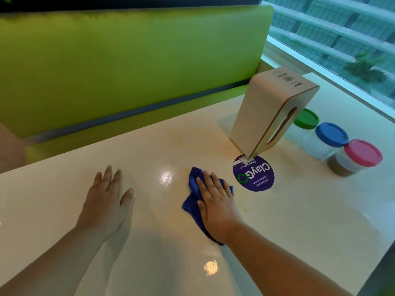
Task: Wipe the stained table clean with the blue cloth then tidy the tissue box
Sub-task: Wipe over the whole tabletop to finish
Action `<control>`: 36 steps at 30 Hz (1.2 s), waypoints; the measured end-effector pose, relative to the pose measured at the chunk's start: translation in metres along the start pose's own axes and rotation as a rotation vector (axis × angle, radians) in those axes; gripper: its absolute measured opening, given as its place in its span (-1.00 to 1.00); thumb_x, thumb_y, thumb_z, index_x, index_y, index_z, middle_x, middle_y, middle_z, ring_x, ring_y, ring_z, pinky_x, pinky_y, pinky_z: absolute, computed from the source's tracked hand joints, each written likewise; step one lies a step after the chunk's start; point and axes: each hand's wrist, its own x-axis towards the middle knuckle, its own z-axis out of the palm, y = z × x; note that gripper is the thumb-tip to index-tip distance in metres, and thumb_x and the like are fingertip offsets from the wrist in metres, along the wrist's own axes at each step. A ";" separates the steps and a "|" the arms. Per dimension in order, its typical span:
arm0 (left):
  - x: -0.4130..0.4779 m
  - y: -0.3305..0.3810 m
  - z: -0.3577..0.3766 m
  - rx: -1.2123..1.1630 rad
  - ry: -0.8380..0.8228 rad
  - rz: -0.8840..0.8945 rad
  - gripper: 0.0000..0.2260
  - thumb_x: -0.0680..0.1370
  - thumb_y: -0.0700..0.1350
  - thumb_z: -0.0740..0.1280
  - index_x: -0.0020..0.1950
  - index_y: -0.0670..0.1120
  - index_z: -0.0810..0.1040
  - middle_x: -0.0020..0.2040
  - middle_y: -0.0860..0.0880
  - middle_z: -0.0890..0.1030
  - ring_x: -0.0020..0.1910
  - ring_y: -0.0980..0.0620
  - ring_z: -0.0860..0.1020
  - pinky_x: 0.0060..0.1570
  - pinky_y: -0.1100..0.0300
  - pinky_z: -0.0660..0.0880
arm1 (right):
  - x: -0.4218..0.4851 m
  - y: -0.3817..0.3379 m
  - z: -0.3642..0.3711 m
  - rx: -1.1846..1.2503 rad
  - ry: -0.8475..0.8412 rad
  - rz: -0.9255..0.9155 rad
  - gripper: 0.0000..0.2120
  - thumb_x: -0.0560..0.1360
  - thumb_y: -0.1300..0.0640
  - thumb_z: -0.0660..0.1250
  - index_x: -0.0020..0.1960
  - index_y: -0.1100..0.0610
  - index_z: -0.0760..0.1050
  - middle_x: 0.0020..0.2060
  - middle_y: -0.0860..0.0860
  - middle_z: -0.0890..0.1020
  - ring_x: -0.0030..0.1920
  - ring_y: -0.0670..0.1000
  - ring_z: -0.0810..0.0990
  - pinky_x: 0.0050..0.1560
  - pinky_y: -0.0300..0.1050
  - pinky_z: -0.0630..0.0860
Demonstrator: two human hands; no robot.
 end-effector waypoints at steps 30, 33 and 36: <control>0.007 -0.013 0.006 0.191 -0.174 -0.023 -0.38 0.59 0.22 -0.10 0.52 0.01 -0.31 0.53 -0.04 -0.34 0.51 -0.09 -0.31 0.48 0.00 -0.19 | -0.042 -0.018 -0.076 1.519 0.152 0.648 -0.84 0.56 0.14 0.27 0.11 -0.03 0.50 0.08 0.05 0.58 0.06 0.04 0.56 0.18 0.06 0.50; 0.008 -0.014 0.007 0.178 -0.169 -0.027 -0.38 0.58 0.22 -0.09 0.52 0.01 -0.29 0.53 -0.04 -0.32 0.51 -0.09 -0.29 0.48 0.00 -0.19 | -0.061 0.013 -0.081 1.531 0.212 0.723 -0.80 0.58 0.20 0.22 0.12 -0.03 0.51 0.06 0.05 0.62 0.09 0.10 0.59 0.18 0.15 0.52; 0.008 -0.016 0.008 0.184 -0.162 -0.028 -0.37 0.58 0.23 -0.09 0.53 0.01 -0.27 0.54 -0.04 -0.31 0.52 -0.10 -0.28 0.48 -0.01 -0.18 | -0.078 0.047 -0.070 0.689 0.286 0.639 -0.64 0.54 0.25 0.23 0.24 -0.12 0.41 0.27 -0.04 0.48 0.26 0.06 0.45 0.27 0.03 0.43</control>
